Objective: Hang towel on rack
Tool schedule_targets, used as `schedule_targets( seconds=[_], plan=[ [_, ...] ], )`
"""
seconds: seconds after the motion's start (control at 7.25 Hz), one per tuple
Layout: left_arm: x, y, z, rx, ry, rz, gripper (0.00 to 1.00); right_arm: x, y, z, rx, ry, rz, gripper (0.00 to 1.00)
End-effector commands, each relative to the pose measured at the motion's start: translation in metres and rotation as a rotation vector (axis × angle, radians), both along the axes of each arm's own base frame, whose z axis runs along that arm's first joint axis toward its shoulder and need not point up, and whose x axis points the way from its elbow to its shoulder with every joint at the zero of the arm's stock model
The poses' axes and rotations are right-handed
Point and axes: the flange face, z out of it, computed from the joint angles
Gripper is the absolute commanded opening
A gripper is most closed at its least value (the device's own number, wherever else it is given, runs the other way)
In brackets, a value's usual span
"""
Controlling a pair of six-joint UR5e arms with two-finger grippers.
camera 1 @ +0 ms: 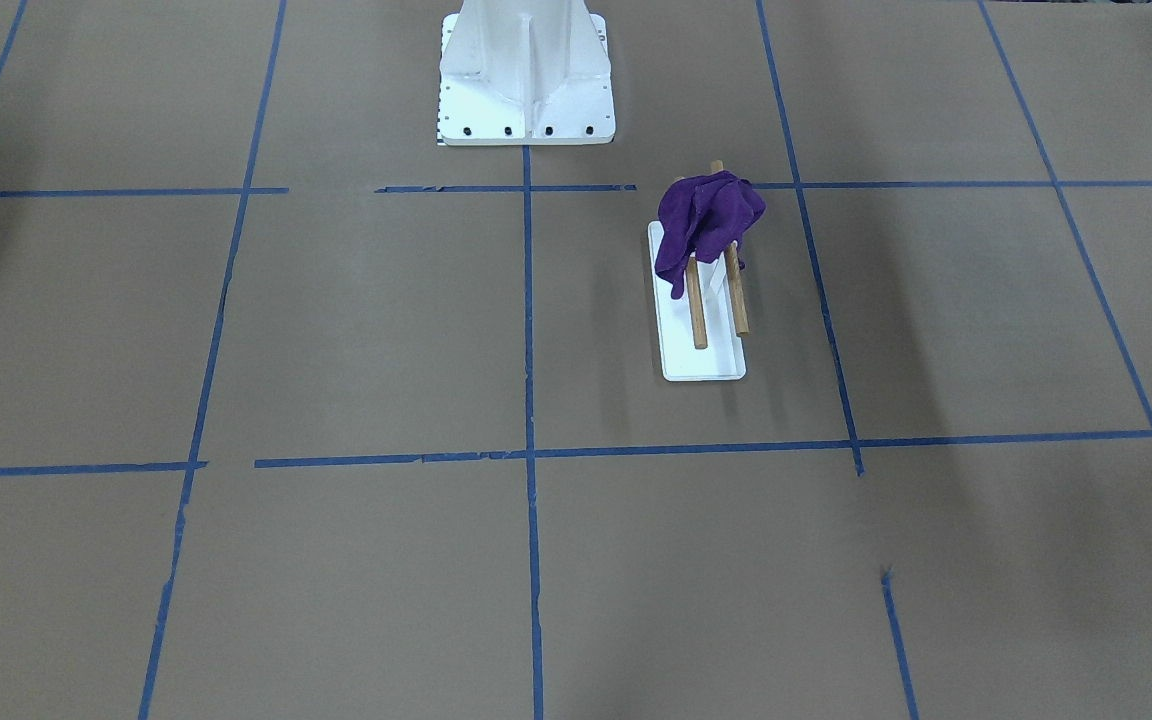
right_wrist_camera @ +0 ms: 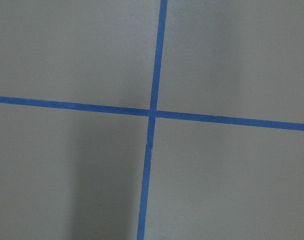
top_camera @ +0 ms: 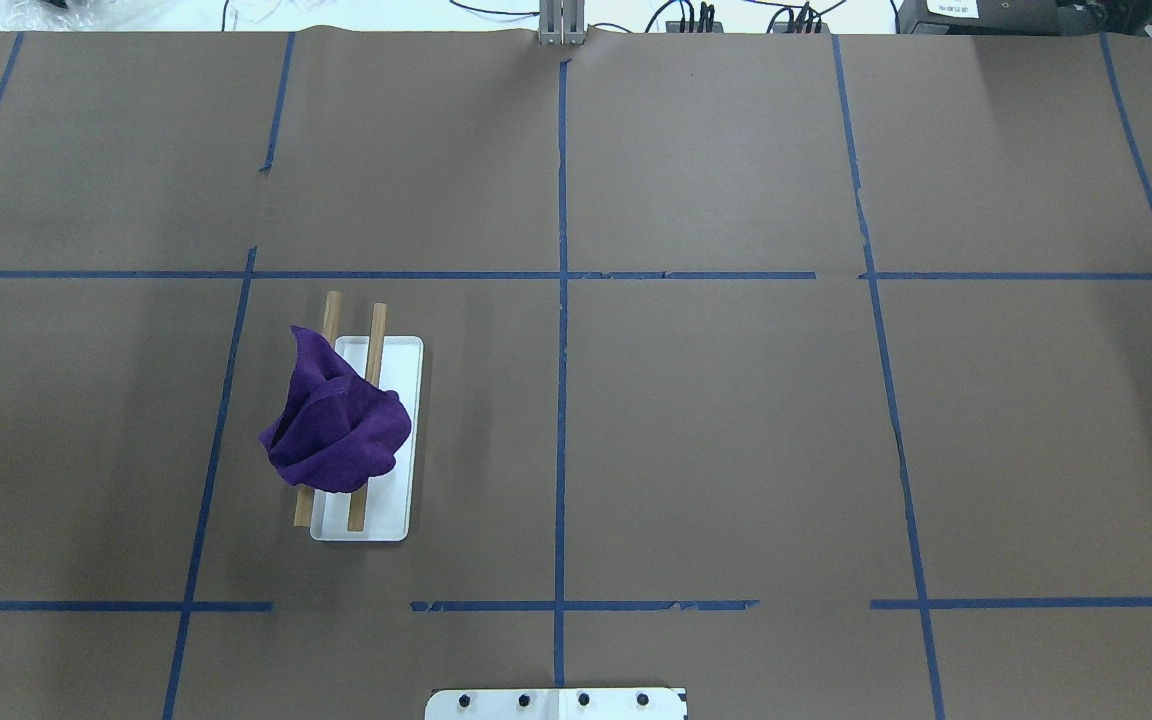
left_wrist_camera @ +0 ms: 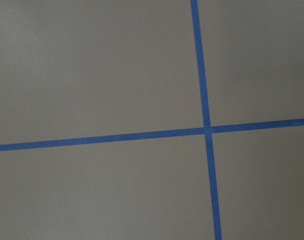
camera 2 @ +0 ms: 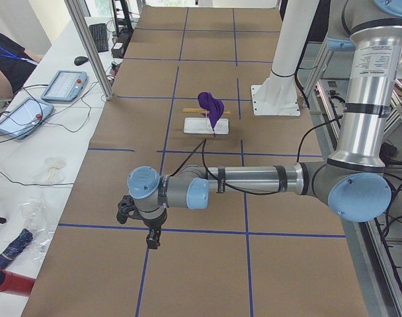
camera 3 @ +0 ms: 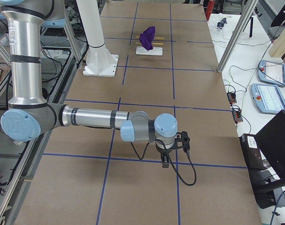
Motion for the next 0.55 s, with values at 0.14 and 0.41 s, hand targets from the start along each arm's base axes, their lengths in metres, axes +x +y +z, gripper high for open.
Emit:
schedule_targets(
  seconds=[0.14, 0.41],
  plan=[
    [0.003, 0.002, -0.038, -0.033, 0.057, -0.044, 1.0, -0.001, 0.002, 0.008, -0.018, -0.008, 0.0, 1.0],
    [0.004, 0.003, -0.043, -0.029, 0.074, -0.043, 1.0, -0.002, 0.006, 0.011, -0.027, -0.03, -0.002, 1.0]
  ],
)
